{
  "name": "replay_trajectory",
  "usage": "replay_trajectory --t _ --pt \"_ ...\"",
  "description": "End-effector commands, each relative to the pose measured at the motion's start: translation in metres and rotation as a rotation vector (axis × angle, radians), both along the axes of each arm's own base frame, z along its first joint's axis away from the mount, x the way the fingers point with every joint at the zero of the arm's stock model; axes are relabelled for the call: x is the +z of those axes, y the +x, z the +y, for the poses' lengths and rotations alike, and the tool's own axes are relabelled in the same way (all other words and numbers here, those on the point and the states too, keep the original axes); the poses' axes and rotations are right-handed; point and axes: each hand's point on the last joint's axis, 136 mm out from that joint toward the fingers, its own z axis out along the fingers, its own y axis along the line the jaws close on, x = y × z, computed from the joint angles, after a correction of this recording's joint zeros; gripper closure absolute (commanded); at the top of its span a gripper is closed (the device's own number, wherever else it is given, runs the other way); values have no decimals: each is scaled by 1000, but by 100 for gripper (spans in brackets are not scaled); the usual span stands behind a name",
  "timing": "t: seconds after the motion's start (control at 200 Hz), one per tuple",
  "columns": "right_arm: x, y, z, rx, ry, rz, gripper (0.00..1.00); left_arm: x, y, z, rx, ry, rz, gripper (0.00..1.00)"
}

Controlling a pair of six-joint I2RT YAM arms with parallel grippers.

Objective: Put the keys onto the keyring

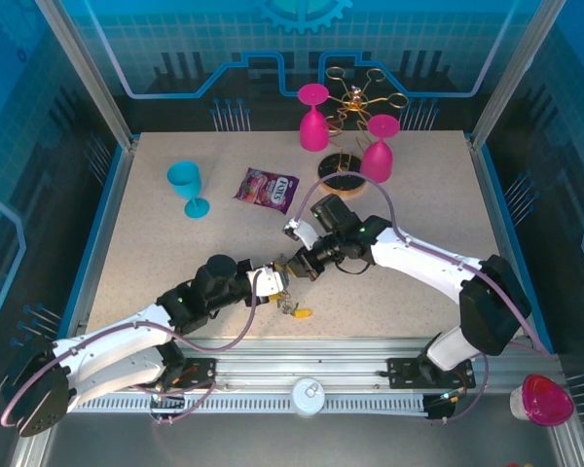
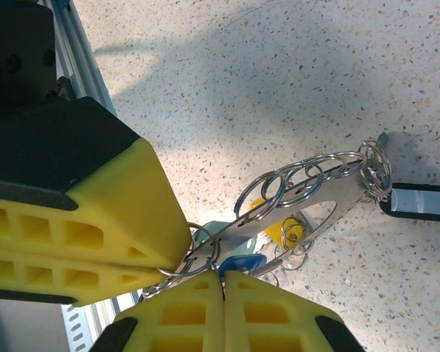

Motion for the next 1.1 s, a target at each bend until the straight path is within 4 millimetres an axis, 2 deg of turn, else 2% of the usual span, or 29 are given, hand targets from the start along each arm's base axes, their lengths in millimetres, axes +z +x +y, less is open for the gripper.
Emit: replay_trajectory --t 0.0,0.24,0.345,0.56,0.63,0.705,0.831,1.096 --pt "22 18 -5 -23 43 -117 100 12 -5 -8 -37 -34 -34 100" --pt "20 15 -10 21 39 -153 100 14 -5 -9 -33 -73 -24 100" --pt "20 10 -9 41 50 -148 100 20 -3 -9 -6 -130 -21 100" --pt "7 -7 -25 63 40 -150 100 27 1 0 99 -313 54 100" --pt "3 -15 -23 96 76 -143 100 25 0 3 119 -361 80 100" --pt "2 -15 -19 107 112 -159 100 23 -1 4 132 -407 103 100" --pt "17 -14 -7 151 225 -129 100 19 -6 4 120 -457 136 100" --pt "18 -15 -6 208 225 -101 100 23 -10 10 90 -602 187 100"
